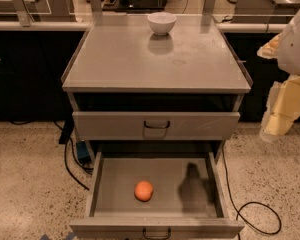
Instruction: Pick orange from middle drawer and place on counter
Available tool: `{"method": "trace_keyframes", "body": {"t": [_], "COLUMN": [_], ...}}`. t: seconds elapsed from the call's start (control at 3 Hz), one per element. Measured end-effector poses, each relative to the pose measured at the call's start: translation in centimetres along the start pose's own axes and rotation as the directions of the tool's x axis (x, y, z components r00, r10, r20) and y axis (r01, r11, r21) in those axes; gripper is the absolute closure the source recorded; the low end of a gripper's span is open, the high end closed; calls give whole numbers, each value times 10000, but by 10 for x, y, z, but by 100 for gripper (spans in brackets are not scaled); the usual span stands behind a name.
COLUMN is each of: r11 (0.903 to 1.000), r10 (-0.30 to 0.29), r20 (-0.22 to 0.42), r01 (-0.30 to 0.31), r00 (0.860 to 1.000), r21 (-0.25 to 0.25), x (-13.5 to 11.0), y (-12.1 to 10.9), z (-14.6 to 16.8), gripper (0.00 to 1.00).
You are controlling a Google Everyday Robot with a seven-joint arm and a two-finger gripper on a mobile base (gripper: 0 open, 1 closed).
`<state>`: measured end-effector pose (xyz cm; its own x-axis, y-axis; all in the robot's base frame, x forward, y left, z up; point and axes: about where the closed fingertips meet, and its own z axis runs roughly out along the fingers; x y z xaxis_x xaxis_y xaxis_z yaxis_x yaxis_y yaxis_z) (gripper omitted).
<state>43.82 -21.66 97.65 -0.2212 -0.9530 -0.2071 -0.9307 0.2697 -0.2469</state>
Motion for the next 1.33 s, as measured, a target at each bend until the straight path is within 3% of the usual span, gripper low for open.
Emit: {"method": "trace_keyframes", "body": {"t": [0.33, 0.67, 1.0, 1.33], "r11": [10000, 9995, 9909, 9651], "r10": [-1, -270, -307, 616], "r20": [1, 566, 1902, 2364], "r01": [1, 278, 548, 25], "r00": [10000, 9980, 9813, 9697], "r21": [0, -134, -1227, -2618], "x": [0, -9, -40, -50], "y": [0, -7, -7, 3], "z": [0, 30, 133, 207], "gripper": [0, 0, 0, 0]}}
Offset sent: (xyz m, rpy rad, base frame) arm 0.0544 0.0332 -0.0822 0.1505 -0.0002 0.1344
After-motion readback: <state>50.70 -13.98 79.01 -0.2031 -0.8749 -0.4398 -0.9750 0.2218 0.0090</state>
